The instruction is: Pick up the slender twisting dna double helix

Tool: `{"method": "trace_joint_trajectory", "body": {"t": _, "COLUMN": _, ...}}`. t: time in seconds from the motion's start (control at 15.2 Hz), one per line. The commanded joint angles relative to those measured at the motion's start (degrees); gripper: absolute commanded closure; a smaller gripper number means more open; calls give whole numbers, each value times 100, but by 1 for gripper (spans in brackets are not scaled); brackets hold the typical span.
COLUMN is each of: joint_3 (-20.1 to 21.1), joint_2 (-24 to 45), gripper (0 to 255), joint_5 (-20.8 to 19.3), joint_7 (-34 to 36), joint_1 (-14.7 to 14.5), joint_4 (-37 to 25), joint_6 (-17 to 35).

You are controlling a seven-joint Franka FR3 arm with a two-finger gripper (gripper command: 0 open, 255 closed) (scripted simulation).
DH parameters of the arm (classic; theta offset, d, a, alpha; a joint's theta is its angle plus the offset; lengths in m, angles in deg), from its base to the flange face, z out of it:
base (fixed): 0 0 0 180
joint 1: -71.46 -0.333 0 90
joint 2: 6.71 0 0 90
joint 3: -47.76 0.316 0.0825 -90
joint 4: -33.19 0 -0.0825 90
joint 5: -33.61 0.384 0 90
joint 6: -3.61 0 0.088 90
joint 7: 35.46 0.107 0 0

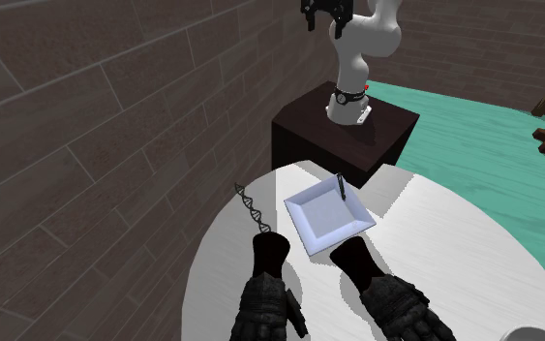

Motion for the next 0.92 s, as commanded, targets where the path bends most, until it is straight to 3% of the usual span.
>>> {"method": "trace_joint_trajectory", "body": {"t": 0.0, "joint_3": 0, "joint_2": 0, "gripper": 0, "joint_5": 0, "joint_7": 0, "joint_1": 0, "joint_4": 0, "joint_6": 0}}
{"method": "trace_joint_trajectory", "body": {"t": 0.86, "joint_3": -194, "joint_2": 2272, "gripper": 0, "joint_5": -707, "joint_7": -1360, "joint_1": -327, "joint_4": 357, "joint_6": 2684}}
